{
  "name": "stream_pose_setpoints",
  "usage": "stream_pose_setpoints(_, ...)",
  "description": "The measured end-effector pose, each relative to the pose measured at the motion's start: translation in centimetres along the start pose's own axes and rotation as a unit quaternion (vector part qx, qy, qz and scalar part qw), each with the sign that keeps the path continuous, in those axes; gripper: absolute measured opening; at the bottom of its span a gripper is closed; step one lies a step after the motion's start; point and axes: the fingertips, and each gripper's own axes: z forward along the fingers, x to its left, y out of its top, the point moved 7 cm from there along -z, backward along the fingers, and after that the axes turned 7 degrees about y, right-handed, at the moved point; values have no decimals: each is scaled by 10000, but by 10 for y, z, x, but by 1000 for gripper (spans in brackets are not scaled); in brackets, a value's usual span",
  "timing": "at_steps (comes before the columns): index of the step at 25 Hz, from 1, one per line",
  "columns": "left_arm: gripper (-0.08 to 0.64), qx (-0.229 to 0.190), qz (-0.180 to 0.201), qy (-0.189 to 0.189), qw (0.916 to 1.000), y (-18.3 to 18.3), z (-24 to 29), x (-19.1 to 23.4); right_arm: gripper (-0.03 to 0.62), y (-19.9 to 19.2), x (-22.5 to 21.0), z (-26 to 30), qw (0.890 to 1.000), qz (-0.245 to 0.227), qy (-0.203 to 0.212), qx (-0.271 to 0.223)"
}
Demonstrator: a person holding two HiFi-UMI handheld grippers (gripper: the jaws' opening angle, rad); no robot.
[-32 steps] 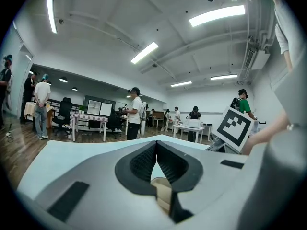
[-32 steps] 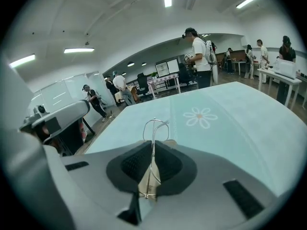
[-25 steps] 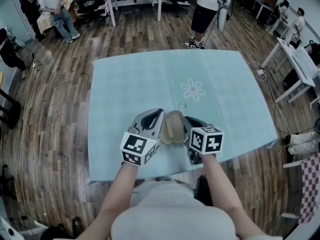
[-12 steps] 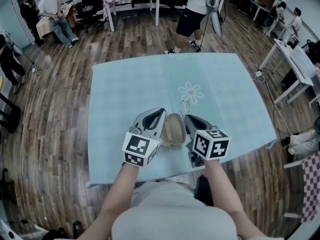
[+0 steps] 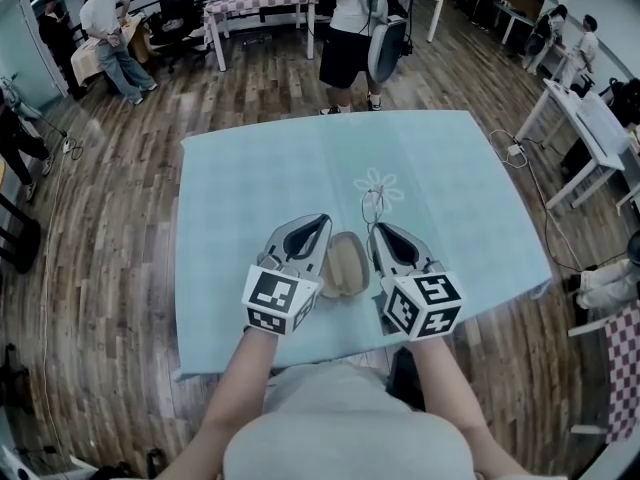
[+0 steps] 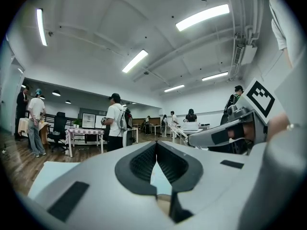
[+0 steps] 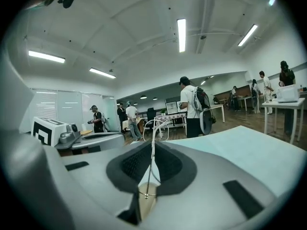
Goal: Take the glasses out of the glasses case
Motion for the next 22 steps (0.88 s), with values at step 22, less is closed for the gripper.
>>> stream_pose_setpoints(22,9,-558,-90,-66,9984,16,-5,1,25,21,20,-24,9785,-1404,-158,-1505)
